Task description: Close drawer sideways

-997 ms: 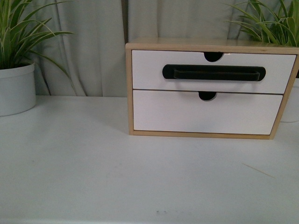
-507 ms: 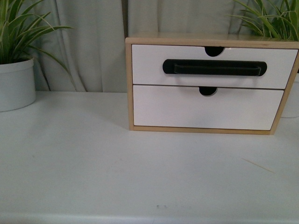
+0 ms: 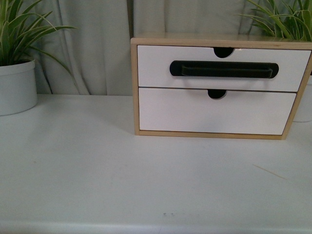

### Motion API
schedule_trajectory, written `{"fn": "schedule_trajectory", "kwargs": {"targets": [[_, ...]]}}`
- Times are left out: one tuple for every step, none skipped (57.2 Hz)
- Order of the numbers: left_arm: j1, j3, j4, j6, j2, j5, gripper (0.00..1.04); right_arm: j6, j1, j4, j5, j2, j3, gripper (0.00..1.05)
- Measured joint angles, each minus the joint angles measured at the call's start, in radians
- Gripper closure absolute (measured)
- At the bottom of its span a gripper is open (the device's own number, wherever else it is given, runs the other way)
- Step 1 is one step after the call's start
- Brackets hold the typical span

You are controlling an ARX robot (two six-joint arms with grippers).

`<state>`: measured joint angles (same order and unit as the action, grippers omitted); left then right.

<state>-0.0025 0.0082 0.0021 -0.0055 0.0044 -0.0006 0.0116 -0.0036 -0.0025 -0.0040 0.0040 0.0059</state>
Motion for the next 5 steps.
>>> {"fn": "schedule_trajectory", "kwargs": {"targets": [[0.0, 0.0, 0.0, 0.0, 0.0, 0.0, 0.06, 0.0, 0.0, 0.0, 0.0, 0.0, 0.0, 0.09], [0.0, 0.0, 0.0, 0.0, 0.0, 0.0, 0.06, 0.0, 0.0, 0.0, 0.0, 0.0, 0.0, 0.09], [0.0, 0.0, 0.0, 0.0, 0.0, 0.0, 0.06, 0.0, 0.0, 0.0, 0.0, 0.0, 0.0, 0.09], [0.0, 0.0, 0.0, 0.0, 0.0, 0.0, 0.06, 0.0, 0.0, 0.0, 0.0, 0.0, 0.0, 0.09], [0.0, 0.0, 0.0, 0.0, 0.0, 0.0, 0.06, 0.0, 0.0, 0.0, 0.0, 0.0, 0.0, 0.09]]}}
